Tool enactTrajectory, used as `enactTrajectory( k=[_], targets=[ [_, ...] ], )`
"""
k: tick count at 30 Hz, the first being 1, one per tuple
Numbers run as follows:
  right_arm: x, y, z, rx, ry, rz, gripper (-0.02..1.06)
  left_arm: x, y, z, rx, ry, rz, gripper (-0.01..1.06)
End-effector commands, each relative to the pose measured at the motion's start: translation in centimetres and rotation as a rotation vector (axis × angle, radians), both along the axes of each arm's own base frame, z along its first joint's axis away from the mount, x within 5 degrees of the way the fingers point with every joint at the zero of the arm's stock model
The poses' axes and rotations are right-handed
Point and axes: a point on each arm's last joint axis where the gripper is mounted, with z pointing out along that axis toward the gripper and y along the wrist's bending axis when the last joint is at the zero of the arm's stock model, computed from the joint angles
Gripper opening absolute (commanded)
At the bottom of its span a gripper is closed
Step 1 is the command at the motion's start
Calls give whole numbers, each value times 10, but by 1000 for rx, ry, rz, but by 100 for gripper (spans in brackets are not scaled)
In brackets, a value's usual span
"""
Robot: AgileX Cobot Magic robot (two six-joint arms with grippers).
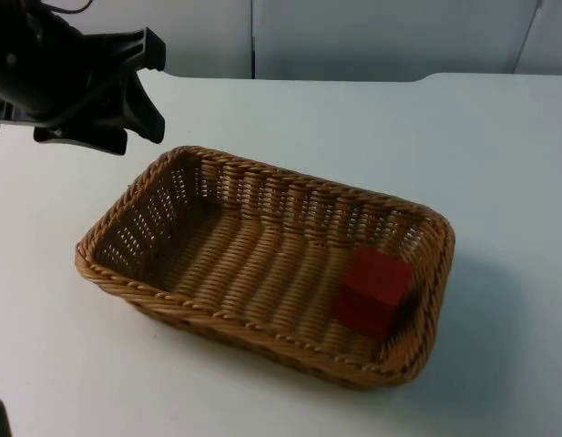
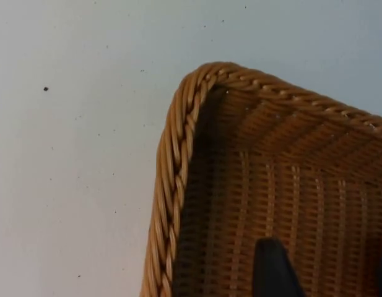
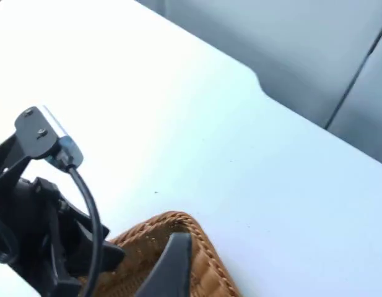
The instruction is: Pick up the basket with the left hand and place the cube into the basket with the right hand.
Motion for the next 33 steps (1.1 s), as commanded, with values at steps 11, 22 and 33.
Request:
enactTrajectory(
  k=[11,22,33],
  targets=[
    [-2,-4,4,-11,3,-26,88,5,2,-26,60,31,-38,42],
    [-4,-5,3,-25,24,-26,88,8,9,-44,220,-2,-138,42],
    [-4,-5,3,-23,28,-30,88,10,12,-44,262,-33,-149,42]
  ],
)
